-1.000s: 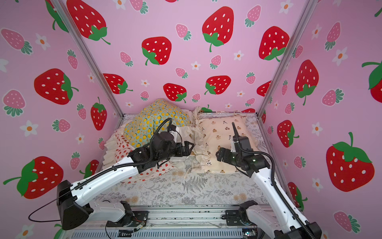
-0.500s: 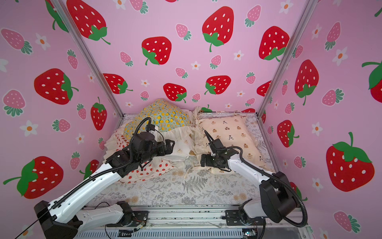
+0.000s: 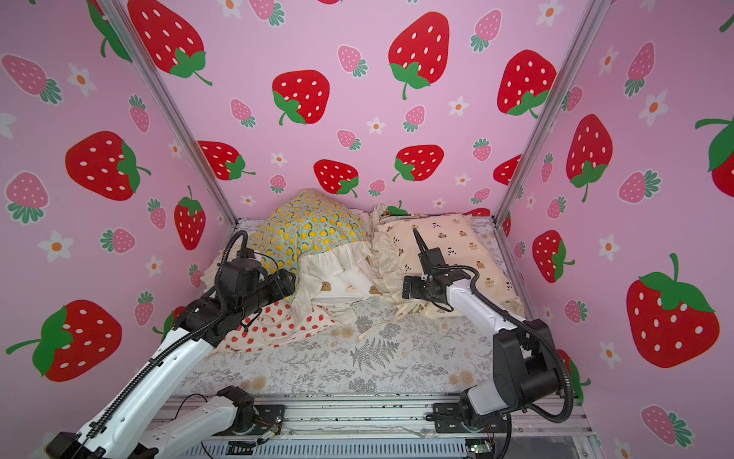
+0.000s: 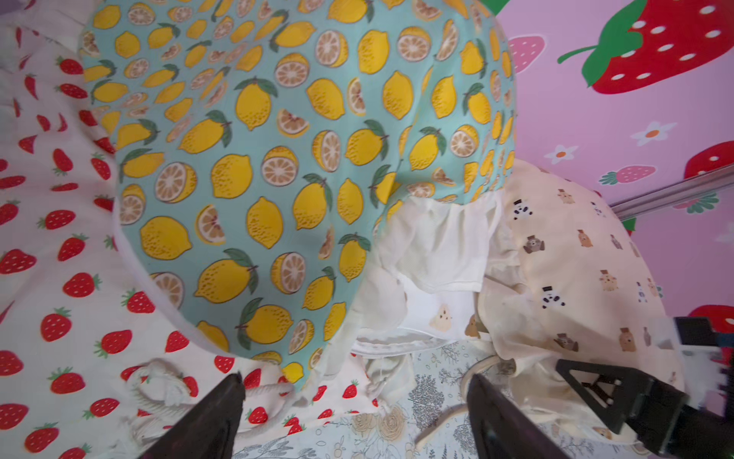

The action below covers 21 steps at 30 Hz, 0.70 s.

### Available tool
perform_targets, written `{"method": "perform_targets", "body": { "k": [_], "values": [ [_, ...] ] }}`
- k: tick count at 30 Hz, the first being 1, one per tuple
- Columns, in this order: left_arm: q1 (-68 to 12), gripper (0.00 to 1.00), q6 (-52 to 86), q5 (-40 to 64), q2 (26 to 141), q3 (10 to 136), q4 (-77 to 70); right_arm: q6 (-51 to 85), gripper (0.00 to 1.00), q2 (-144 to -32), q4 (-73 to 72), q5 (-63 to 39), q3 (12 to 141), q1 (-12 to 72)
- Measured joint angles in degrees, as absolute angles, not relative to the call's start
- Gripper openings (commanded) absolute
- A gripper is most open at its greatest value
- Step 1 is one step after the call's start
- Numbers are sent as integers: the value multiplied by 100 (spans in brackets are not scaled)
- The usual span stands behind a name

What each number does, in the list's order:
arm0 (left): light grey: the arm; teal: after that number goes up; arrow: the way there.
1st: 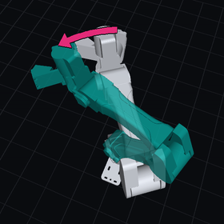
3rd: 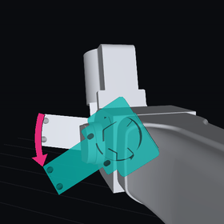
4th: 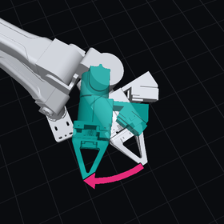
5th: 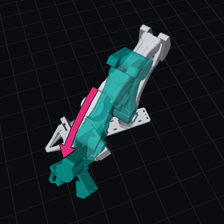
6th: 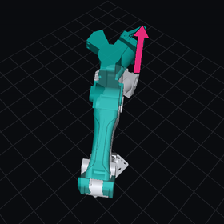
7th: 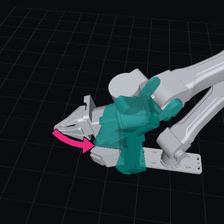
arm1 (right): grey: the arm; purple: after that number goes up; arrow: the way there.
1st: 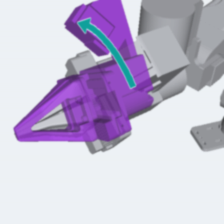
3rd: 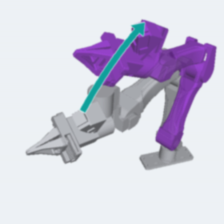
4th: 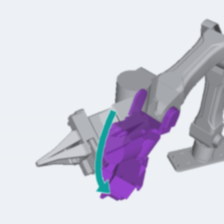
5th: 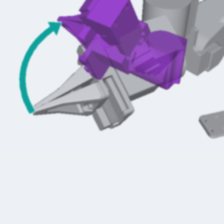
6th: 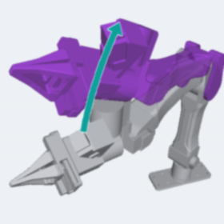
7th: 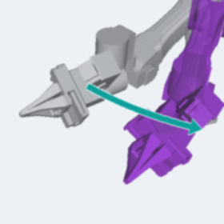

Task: Zip up pillowcases
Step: Place the pillowcase at the center of the board.

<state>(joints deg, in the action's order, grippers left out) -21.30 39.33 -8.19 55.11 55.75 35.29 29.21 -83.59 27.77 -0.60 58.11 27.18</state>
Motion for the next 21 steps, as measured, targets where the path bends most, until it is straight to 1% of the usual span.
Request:
{"method": "perform_targets", "body": {
  "k": [5,8,11,15,21],
  "values": [
    [-1776,84,4084,-519,5487,5172,3577,2987,100,-7961,3092,-8,6051,3260],
    [-1588,84,4195,-276,5537,4982,3446,3081,100,-7749,3188,-43,6066,3514],
    [-1450,81,4392,-80,5677,4735,3107,3186,100,-7644,3221,-119,6064,3658],
    [-1363,74,4676,115,5933,4397,2399,3299,100,-7557,3247,-183,6042,3710],
    [-1350,50,5006,318,6414,4353,1483,3382,100,-7269,3312,-183,5824,3739]
  ]
}}
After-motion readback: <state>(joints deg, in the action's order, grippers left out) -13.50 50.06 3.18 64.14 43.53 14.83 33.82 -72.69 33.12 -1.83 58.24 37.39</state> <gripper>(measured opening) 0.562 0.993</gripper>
